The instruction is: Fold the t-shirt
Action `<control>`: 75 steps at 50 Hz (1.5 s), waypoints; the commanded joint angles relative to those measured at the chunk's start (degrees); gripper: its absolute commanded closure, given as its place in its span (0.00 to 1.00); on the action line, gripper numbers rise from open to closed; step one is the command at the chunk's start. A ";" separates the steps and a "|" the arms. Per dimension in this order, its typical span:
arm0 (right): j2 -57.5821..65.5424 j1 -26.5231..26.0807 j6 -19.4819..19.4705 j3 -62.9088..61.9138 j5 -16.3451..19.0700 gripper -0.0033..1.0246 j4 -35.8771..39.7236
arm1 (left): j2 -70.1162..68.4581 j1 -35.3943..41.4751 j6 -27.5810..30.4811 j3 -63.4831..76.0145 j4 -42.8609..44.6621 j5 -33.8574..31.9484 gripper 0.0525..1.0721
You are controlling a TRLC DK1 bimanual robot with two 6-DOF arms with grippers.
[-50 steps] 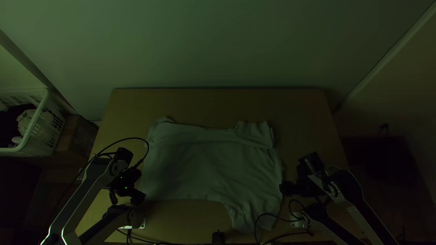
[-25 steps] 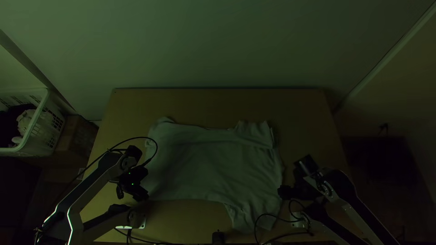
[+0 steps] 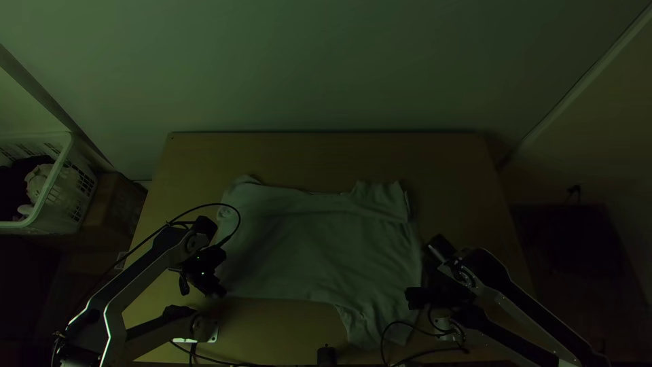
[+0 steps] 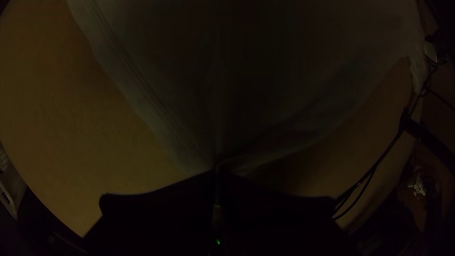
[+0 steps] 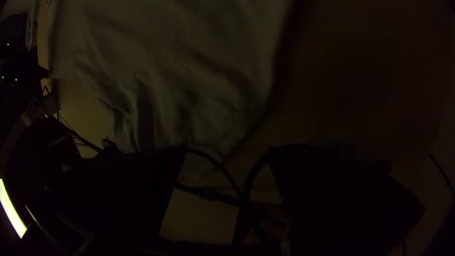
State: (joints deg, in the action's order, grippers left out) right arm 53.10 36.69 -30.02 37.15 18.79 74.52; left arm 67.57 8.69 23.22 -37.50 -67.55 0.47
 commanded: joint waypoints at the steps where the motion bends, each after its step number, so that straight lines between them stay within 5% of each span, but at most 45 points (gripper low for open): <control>1: 2.88 2.07 -0.83 -1.64 1.17 0.22 0.19 | 0.11 -0.95 1.91 0.67 -0.74 -0.38 0.97; 47: 15.01 6.47 5.59 -6.74 6.79 0.23 -8.16 | 1.51 -5.26 5.25 -1.44 0.31 -0.38 0.97; 51: 15.45 6.47 5.94 -6.74 6.70 0.35 -9.22 | 1.60 -5.26 5.25 -1.44 0.58 -0.38 0.97; 58: 16.77 6.47 6.38 -6.82 6.17 0.76 -12.73 | 1.69 -5.26 5.34 -1.26 1.19 -0.47 0.97; 68: 22.13 7.35 7.87 -6.30 6.09 0.77 -13.44 | 1.60 -5.44 5.43 -1.09 1.37 -0.65 0.97; 72: 20.73 8.93 9.37 -5.86 6.00 0.97 -13.44 | 1.51 -6.23 5.96 -1.35 1.28 -0.65 0.97; 75: 18.62 10.60 9.37 -5.42 4.59 0.97 -13.35 | 1.16 -6.93 6.40 -1.62 1.10 -0.65 0.97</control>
State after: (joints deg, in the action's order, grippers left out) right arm 73.21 44.95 -22.15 32.34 24.62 61.89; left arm 68.64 2.87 27.75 -38.26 -66.04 0.03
